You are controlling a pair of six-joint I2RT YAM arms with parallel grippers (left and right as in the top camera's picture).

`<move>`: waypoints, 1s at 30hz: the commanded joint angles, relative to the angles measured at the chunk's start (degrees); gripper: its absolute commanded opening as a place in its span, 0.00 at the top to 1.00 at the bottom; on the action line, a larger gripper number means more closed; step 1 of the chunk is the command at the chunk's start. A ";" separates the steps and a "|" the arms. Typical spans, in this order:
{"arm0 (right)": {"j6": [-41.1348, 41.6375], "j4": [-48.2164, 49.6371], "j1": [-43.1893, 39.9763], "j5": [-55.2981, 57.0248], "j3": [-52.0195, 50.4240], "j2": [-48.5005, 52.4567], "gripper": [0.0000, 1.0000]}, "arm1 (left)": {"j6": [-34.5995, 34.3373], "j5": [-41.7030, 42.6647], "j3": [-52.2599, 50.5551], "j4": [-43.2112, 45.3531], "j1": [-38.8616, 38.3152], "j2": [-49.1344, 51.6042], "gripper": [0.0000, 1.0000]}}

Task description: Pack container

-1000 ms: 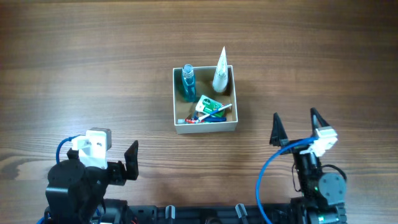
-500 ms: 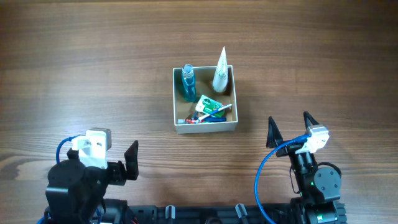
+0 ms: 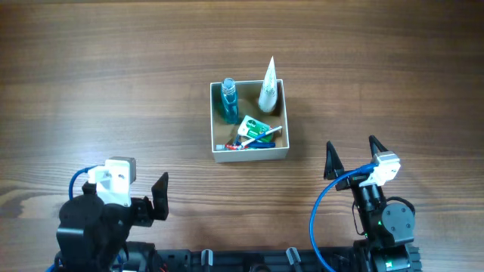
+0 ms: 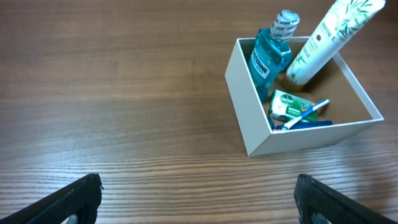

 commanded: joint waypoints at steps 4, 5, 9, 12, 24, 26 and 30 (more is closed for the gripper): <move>1.05 0.15 -0.31 -0.68 -0.04 -0.35 0.00 | 0.07 0.07 -15.69 10.80 0.50 -9.11 0.00; 1.03 0.15 -0.31 -0.68 -0.04 -0.35 0.00 | 0.07 0.04 -21.62 18.40 0.50 -11.85 0.00; 1.03 0.15 -0.31 -0.68 -0.04 -0.35 0.00 | -0.17 0.81 -36.70 39.87 0.50 -17.88 0.00; 1.05 0.15 -0.31 -0.68 -0.04 -0.35 0.00 | -0.15 1.33 -43.69 51.93 0.83 -20.52 0.00; 1.03 0.15 -0.31 -0.68 -0.04 -0.35 0.00 | 1.60 -1.03 -45.33 58.99 0.83 -20.50 0.00; 1.03 0.15 -0.31 -0.68 -0.04 -0.35 0.00 | 0.42 -1.03 -45.33 54.64 0.83 -20.50 0.00; 1.03 0.15 -0.31 -0.68 -0.04 -0.35 0.00 | -1.88 -0.81 -45.33 55.04 0.83 -20.50 0.00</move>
